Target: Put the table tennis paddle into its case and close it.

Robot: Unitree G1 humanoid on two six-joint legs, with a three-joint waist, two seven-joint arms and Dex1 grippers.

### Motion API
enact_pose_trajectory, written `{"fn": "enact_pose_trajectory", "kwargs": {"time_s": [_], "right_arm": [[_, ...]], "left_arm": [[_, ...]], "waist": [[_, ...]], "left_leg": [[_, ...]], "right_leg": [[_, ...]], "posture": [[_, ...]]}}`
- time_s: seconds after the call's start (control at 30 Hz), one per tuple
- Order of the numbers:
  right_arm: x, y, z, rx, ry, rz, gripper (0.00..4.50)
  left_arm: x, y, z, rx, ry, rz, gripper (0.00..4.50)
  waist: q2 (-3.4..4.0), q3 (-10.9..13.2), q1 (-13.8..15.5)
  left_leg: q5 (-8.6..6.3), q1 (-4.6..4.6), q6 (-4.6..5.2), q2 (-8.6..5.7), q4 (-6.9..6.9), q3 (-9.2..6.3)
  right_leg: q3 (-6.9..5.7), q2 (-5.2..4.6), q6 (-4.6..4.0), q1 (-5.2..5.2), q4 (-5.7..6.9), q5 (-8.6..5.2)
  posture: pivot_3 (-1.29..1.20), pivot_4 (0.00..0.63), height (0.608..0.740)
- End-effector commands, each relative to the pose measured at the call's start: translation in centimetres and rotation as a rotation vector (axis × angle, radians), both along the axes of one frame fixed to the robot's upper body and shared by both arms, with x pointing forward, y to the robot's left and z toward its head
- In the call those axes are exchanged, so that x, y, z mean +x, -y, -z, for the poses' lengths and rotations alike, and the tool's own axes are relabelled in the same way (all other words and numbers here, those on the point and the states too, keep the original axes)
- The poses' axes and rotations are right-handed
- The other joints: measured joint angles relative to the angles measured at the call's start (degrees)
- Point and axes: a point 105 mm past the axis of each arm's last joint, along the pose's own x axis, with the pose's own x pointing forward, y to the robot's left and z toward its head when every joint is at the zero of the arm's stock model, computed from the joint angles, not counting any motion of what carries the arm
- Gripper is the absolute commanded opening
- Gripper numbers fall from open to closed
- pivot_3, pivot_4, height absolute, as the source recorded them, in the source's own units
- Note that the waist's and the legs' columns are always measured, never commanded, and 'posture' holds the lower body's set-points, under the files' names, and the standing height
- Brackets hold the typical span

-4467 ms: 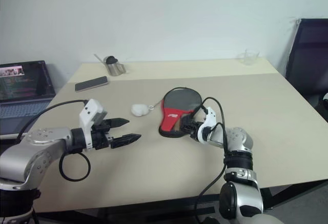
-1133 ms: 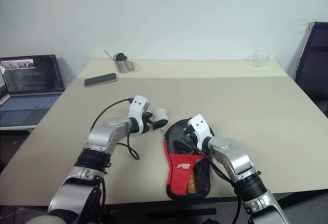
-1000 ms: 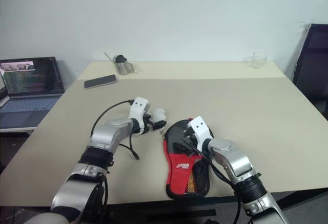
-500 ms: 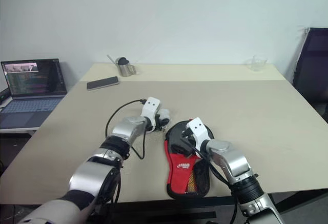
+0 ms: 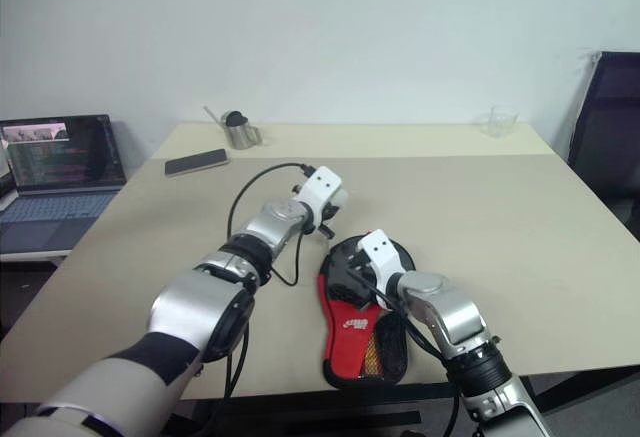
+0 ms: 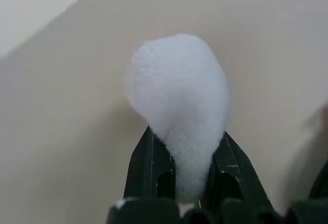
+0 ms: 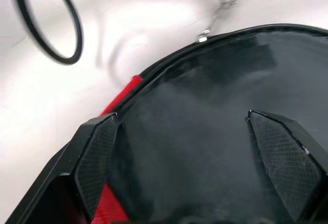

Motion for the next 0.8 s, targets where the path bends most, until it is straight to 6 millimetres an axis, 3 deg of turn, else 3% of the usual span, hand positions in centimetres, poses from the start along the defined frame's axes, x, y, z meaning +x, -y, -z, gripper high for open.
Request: {"fn": "enact_pose_trajectory", "kwargs": {"time_s": [0.03, 0.27, 0.67, 0.8], "right_arm": [[-1.6, -0.9, 0.9, -0.004, -0.060, -0.041, 4.50], [-3.0, -1.4, 0.9, -0.002, -0.080, -0.044, 4.50], [-4.5, -1.7, 1.2, -0.002, -0.107, -0.054, 4.50], [-4.5, -1.8, 1.3, 0.000, -0.111, -0.051, 4.50]], "left_arm": [[0.4, 1.9, -2.5, 0.279, 0.204, 0.083, 0.28], [0.3, 3.8, -2.9, 0.511, 0.365, 0.140, 0.28], [-1.9, 10.8, -4.1, 0.541, 0.594, 0.326, 0.27], [-2.9, 12.7, -3.5, 0.578, 0.629, 0.412, 0.27]], "waist": [[0.00, 0.00, 0.01], [-0.01, 0.01, -0.01], [-0.02, 0.01, 0.17], [-0.02, 0.01, 0.17]], "left_leg": [[0.00, 0.00, 0.00, 0.00, 0.00, 0.00], [-0.01, -0.02, 0.02, -0.01, -0.02, 0.00], [-0.01, -0.09, 0.02, -0.04, -0.02, -0.05], [-0.01, -0.10, 0.02, -0.05, -0.02, -0.05]], "right_leg": [[0.00, 0.00, 0.00, 0.00, 0.00, 0.00], [-0.01, 0.00, 0.03, -0.03, 0.00, -0.01], [-0.13, 0.00, 0.10, -0.02, -0.05, -0.06], [-0.17, 0.00, 0.12, -0.01, -0.05, -0.08]], "posture": [[0.00, 0.150, 0.740], [0.00, 0.150, 0.740], [0.00, 0.150, 0.740], [0.00, 0.150, 0.740]]}}
